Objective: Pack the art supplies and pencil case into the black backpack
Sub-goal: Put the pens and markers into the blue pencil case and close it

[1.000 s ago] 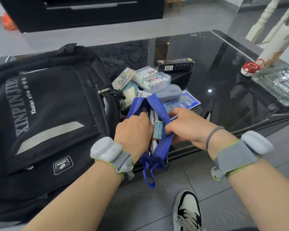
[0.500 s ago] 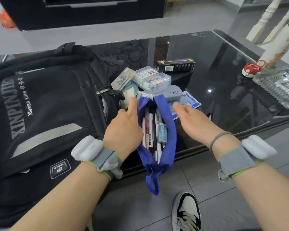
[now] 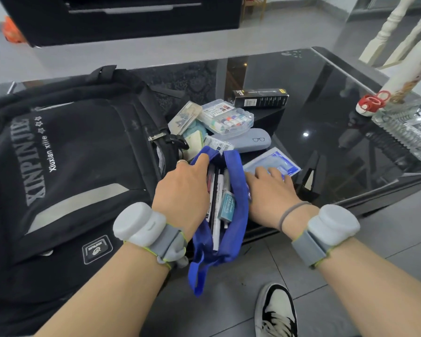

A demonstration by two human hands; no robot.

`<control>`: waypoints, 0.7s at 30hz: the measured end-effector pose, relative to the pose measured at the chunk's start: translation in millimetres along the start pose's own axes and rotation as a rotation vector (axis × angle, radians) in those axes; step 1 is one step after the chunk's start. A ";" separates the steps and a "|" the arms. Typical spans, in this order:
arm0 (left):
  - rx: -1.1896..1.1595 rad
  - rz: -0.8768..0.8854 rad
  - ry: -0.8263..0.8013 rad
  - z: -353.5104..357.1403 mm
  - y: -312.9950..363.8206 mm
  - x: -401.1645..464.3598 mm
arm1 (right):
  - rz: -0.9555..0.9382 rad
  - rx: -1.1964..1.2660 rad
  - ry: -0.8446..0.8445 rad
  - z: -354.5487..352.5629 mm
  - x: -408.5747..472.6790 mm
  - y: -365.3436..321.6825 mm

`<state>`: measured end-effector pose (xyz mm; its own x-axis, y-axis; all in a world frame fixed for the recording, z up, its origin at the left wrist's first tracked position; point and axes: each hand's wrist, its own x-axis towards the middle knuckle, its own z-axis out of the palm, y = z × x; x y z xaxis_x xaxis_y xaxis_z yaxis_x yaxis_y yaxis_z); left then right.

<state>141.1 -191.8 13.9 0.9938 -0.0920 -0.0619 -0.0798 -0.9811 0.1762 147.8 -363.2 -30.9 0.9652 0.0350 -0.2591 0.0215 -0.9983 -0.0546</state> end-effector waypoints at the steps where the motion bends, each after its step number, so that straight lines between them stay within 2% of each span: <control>1: 0.001 -0.010 -0.006 -0.4 -1.5 -0.9 | 0.005 0.015 -0.021 0.0 -3.7 -3.1; 7: -0.014 -0.001 -0.070 4.3 6.4 -10.6 | 0.099 0.156 -0.068 4.4 -4.0 -1.6; 12: -0.024 0.018 -0.086 14.1 14.7 -15.4 | 0.054 0.176 -0.055 3.3 -8.3 -3.7; 17: -0.012 -0.007 -0.108 15.2 17.2 -13.8 | 0.053 0.223 -0.238 -2.7 -16.5 -1.5; 21: 0.063 -0.028 -0.122 20.6 22.1 -14.3 | 0.125 0.285 -0.067 2.2 -13.2 4.4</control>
<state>123.6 -215.7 -1.6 0.9794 -0.0810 -0.1852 -0.0611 -0.9920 0.1106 134.7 -367.9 -29.9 0.9362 -0.0742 -0.3437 -0.1789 -0.9421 -0.2837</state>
